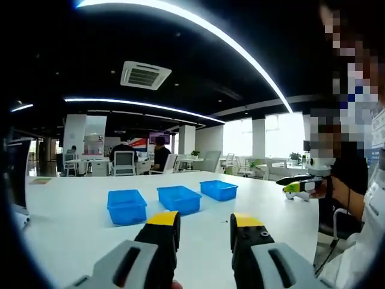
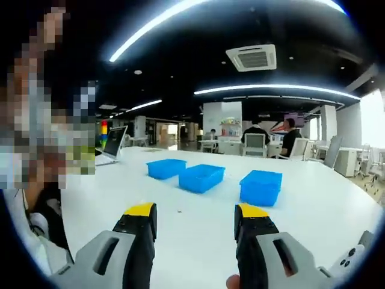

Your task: Pick up the resistors one by one and place each resistor into its matching bin, sorting the parts by color and model until every resistor is separated into the correct bin for its type

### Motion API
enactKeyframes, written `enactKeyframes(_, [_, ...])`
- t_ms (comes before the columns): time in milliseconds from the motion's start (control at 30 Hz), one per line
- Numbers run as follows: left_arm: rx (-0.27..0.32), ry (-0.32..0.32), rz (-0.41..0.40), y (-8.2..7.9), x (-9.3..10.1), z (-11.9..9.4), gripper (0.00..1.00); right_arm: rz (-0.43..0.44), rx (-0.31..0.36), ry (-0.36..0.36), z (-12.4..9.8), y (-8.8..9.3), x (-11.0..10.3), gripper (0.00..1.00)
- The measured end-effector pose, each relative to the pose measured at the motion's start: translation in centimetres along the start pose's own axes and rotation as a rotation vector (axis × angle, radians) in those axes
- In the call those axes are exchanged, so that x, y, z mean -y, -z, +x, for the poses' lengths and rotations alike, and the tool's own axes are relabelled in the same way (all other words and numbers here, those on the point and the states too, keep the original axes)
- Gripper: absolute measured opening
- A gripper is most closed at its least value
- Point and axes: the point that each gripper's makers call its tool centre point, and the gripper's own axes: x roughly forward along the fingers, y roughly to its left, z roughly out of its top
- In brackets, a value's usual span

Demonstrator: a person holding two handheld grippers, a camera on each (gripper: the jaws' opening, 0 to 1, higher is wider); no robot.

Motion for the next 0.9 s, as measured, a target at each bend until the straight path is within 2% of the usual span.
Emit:
enactKeyframes(133, [0.002,0.002,0.002,0.1,0.0,-0.2,0.35,0.004,0.002,0.011,0.1,0.1,0.2,0.52])
enactKeyframes(300, [0.005,-0.005,0.001,0.5,-0.4,-0.8,0.35,-0.008,-0.026,0.010,0.7,1.0,-0.2,0.51])
enactKeyframes(367, [0.002,-0.002,0.002,0.8,-0.4,-0.8,0.35,-0.026,-0.053,0.003,1.0,1.2,-0.3,0.46])
enactKeyframes(567, [-0.001,0.004,0.002,1.2,-0.3,-1.0,0.35,-0.153,-0.242,-0.068,3.3,2.6,-0.1,0.40])
enactKeyframes(700, [0.000,-0.002,0.002,1.3,-0.5,-1.2,0.35,-0.244,-0.335,-0.128,6.0,3.0,0.0,0.37])
enactKeyframes(900, [-0.004,-0.002,-0.002,1.6,-0.7,-1.0,0.35,-0.380,-0.463,-0.266,9.5,3.9,-1.6,0.34])
